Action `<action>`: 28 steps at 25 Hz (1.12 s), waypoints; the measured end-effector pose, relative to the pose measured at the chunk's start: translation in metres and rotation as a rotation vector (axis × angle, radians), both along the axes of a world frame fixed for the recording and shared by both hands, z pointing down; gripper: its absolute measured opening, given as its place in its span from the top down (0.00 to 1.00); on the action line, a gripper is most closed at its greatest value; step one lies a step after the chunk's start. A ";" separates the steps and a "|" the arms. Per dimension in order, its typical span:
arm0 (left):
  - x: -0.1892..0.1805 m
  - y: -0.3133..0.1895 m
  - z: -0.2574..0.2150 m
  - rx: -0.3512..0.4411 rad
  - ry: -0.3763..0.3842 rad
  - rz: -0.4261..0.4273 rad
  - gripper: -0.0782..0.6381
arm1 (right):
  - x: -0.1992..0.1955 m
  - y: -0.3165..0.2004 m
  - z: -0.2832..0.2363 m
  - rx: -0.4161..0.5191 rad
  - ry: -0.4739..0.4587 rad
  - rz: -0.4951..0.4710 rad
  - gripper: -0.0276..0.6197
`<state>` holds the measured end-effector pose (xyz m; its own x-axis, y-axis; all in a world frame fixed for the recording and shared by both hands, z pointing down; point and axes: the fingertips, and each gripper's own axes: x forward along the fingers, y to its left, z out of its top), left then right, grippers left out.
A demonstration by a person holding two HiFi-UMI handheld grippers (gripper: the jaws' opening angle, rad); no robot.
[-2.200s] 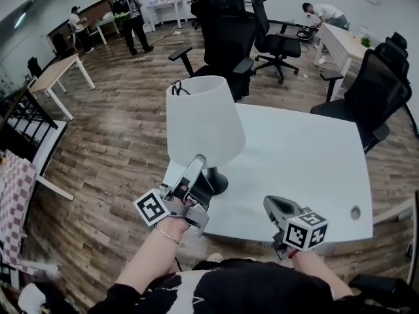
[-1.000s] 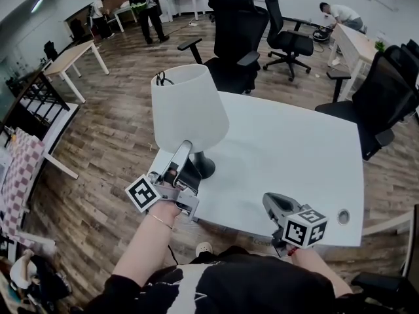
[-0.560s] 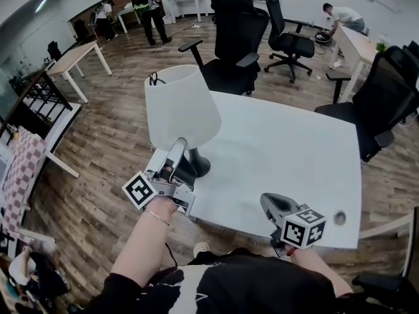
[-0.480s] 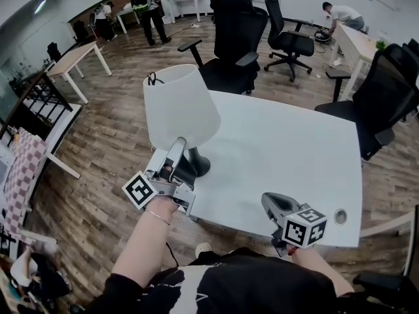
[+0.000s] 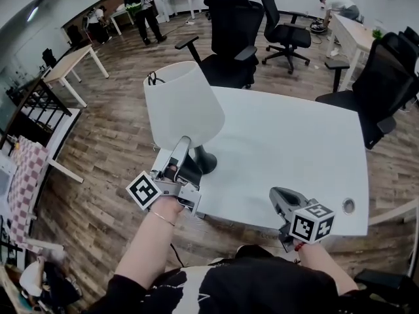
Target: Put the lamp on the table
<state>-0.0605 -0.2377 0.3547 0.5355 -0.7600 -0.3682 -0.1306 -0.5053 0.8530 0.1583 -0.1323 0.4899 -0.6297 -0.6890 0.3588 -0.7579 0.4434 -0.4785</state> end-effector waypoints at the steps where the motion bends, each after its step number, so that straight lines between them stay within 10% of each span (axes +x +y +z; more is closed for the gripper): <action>1: -0.001 0.001 0.000 -0.002 -0.001 0.008 0.82 | -0.002 0.002 -0.001 -0.002 -0.003 0.014 0.93; 28: -0.004 0.021 0.009 -0.040 -0.018 0.148 0.80 | -0.016 0.049 -0.013 0.015 0.030 0.151 0.93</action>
<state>-0.0641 -0.2167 0.3637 0.6493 -0.6858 -0.3286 -0.0725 -0.4860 0.8710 0.1419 -0.0834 0.4764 -0.5078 -0.7804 0.3649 -0.8303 0.3304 -0.4488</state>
